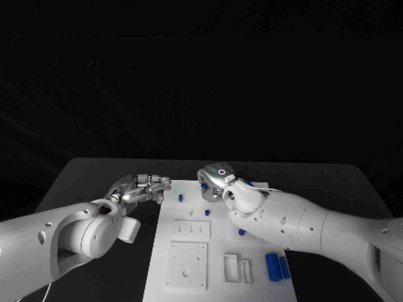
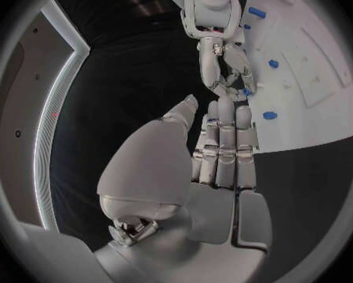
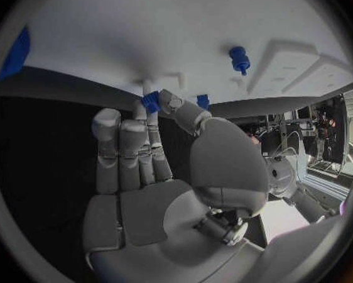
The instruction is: Assemble the parts on the task board
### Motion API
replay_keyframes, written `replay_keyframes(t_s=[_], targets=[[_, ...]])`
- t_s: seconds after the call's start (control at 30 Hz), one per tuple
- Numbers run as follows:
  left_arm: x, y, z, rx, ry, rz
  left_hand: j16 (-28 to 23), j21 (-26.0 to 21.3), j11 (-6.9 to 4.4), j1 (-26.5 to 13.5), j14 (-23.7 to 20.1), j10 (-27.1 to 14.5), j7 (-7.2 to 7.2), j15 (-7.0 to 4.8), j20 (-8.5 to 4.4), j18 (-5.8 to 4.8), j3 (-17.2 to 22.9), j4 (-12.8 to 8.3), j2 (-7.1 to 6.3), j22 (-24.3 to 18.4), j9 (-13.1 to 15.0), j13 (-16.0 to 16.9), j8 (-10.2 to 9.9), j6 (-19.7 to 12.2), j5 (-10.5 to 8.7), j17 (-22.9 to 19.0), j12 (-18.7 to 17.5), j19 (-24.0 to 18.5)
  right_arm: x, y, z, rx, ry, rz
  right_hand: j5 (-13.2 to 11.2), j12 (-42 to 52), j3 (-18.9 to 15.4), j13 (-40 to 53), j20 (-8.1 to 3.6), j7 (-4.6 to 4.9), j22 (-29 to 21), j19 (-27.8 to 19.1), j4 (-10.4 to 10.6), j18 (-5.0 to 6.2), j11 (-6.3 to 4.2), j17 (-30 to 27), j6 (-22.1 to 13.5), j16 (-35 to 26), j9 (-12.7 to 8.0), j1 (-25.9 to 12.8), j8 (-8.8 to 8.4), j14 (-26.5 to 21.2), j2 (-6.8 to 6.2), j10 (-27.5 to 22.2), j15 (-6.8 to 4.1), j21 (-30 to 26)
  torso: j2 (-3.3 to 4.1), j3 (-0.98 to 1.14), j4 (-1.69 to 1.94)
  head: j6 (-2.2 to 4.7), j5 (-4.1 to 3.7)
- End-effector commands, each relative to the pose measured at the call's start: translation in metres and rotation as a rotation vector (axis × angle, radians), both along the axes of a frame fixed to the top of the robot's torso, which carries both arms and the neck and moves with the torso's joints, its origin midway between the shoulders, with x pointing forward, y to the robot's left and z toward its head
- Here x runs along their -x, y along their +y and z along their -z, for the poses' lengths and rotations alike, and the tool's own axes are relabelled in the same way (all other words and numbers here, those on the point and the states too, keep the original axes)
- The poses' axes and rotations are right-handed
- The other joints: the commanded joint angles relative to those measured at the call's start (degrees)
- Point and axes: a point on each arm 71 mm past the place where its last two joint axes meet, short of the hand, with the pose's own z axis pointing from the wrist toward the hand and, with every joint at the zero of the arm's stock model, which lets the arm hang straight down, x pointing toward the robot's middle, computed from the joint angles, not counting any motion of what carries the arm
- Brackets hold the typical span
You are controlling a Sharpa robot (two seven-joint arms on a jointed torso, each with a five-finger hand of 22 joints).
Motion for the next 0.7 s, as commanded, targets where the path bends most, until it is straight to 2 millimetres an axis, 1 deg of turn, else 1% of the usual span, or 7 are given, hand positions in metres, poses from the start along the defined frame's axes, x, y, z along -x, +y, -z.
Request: replay_keyframes(t_s=[0.03,0.17,0.3,0.53,0.57,0.6,0.7], targets=[[0.0000,-0.0017,-0.0021,0.007,-0.006,0.010,-0.1,0.3,0.21,-0.1,-0.5,0.3,0.11,-0.04,-0.01,1.04,0.0,0.4,-0.15,0.7,-0.1,0.1,-0.2,0.4,-0.37,-0.1,-0.3,-0.3,-0.0009,-0.0048,0.0055,0.030,0.017,0.020,0.3,0.1,0.4,0.1,-0.70,-0.03,1.1,0.6,0.1,5.84,-1.44,-0.1,0.4,0.2,0.1,0.9,0.25,-1.5,0.41,2.3,-1.68,0.2,0.24,-0.02,-0.05,0.06,0.04],[-0.0003,-0.0014,-0.0019,0.006,-0.005,0.009,-0.1,0.3,0.21,-0.1,-0.5,0.3,0.11,-0.04,-0.01,1.04,0.0,0.4,-0.14,0.7,-0.1,0.1,-0.2,0.4,-0.37,-0.1,-0.3,-0.3,-0.0016,-0.0068,0.0054,0.037,0.018,0.027,0.3,0.1,0.4,0.2,-0.71,-0.04,1.1,0.5,0.1,5.84,-1.44,-0.1,0.4,0.2,0.2,1.0,0.23,-1.5,0.37,2.3,-1.68,0.3,0.29,0.00,-0.02,0.20,0.05],[-0.0003,-0.0007,-0.0019,0.005,-0.006,0.007,-0.1,0.3,0.21,-0.1,-0.5,0.3,0.11,-0.04,-0.01,1.03,0.0,0.4,-0.15,0.7,-0.1,0.1,-0.2,0.4,-0.38,-0.1,-0.3,-0.3,-0.0017,-0.0088,0.0053,0.044,0.015,0.034,0.3,0.1,0.5,0.3,-0.71,-0.04,1.1,0.5,0.1,5.84,-1.44,-0.2,0.4,0.2,0.2,1.0,0.21,-1.5,0.36,2.3,-1.68,0.3,0.41,-0.05,0.03,0.25,-0.03],[-0.0006,0.0013,-0.0019,0.004,-0.006,0.003,-0.1,0.3,0.21,-0.1,-0.5,0.3,0.11,-0.04,-0.01,1.03,0.0,0.5,-0.15,0.7,-0.1,0.1,-0.2,0.4,-0.38,-0.1,-0.4,-0.3,-0.0012,-0.0136,0.0045,0.043,0.005,0.043,0.3,0.0,0.6,0.5,-0.74,-0.06,1.1,0.5,0.1,5.84,-1.45,-0.2,0.4,0.3,0.2,1.1,0.19,-1.5,0.33,2.3,-1.69,0.3,0.53,-0.01,-0.14,0.33,0.06],[-0.0006,0.0017,-0.0019,0.004,-0.006,0.002,-0.1,0.3,0.21,-0.1,-0.5,0.3,0.11,-0.04,-0.01,1.03,0.0,0.5,-0.15,0.7,-0.1,0.1,-0.2,0.4,-0.38,-0.1,-0.4,-0.3,-0.0011,-0.0137,0.0040,0.041,0.002,0.043,0.3,0.0,0.6,0.5,-0.75,-0.06,1.1,0.5,0.1,5.84,-1.45,-0.2,0.4,0.3,0.2,1.1,0.19,-1.5,0.33,2.3,-1.70,0.3,0.50,-0.11,0.36,0.28,-0.43],[-0.0006,0.0018,-0.0019,0.004,-0.005,0.002,-0.1,0.3,0.21,-0.1,-0.5,0.3,0.11,-0.04,-0.01,1.03,0.0,0.5,-0.15,0.7,-0.1,0.1,-0.2,0.4,-0.38,-0.1,-0.4,-0.3,-0.0009,-0.0139,0.0039,0.040,0.001,0.043,0.3,0.0,0.6,0.5,-0.75,-0.06,1.1,0.5,0.1,5.84,-1.46,-0.2,0.5,0.3,0.2,1.1,0.19,-1.5,0.33,2.3,-1.70,0.3,0.48,-0.15,0.52,0.31,-0.57],[-0.0008,0.0022,-0.0018,0.004,-0.005,0.001,-0.1,0.4,0.21,-0.1,-0.5,0.3,0.11,-0.04,-0.01,1.03,0.0,0.5,-0.15,0.7,-0.1,0.1,-0.3,0.4,-0.39,-0.1,-0.4,-0.3,-0.0008,-0.0143,0.0037,0.039,-0.001,0.044,0.3,0.0,0.6,0.6,-0.76,-0.07,1.1,0.5,0.1,5.84,-1.46,-0.3,0.5,0.3,0.3,1.1,0.18,-1.5,0.31,2.3,-1.71,0.4,0.56,-0.15,0.55,0.35,-0.67]])
